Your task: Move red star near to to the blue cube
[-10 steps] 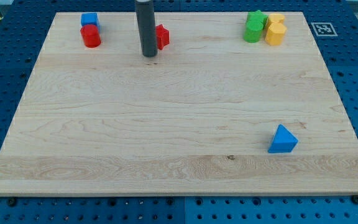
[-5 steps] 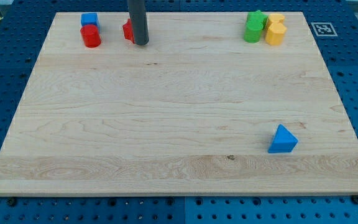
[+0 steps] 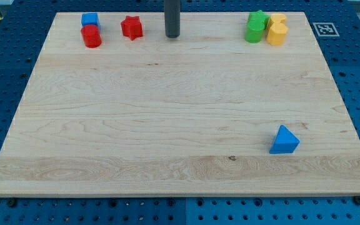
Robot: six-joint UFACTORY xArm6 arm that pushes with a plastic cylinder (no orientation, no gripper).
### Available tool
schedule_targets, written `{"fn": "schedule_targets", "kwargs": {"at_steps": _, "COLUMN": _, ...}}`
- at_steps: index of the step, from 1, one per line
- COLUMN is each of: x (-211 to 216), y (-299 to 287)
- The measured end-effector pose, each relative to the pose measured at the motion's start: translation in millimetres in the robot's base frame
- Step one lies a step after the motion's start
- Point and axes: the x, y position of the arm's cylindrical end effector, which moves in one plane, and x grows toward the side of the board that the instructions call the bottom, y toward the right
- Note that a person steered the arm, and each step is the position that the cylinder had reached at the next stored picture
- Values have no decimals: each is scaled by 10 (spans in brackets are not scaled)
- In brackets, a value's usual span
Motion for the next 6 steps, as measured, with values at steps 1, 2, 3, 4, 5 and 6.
{"fn": "schedule_targets", "kwargs": {"at_steps": 1, "x": 0, "y": -575}}
{"fn": "schedule_targets", "kwargs": {"at_steps": 2, "x": -28, "y": -903}}
{"fn": "schedule_targets", "kwargs": {"at_steps": 3, "x": -122, "y": -623}}
{"fn": "schedule_targets", "kwargs": {"at_steps": 4, "x": -348, "y": -398}}
{"fn": "schedule_targets", "kwargs": {"at_steps": 5, "x": -391, "y": -649}}
{"fn": "schedule_targets", "kwargs": {"at_steps": 6, "x": -391, "y": -976}}
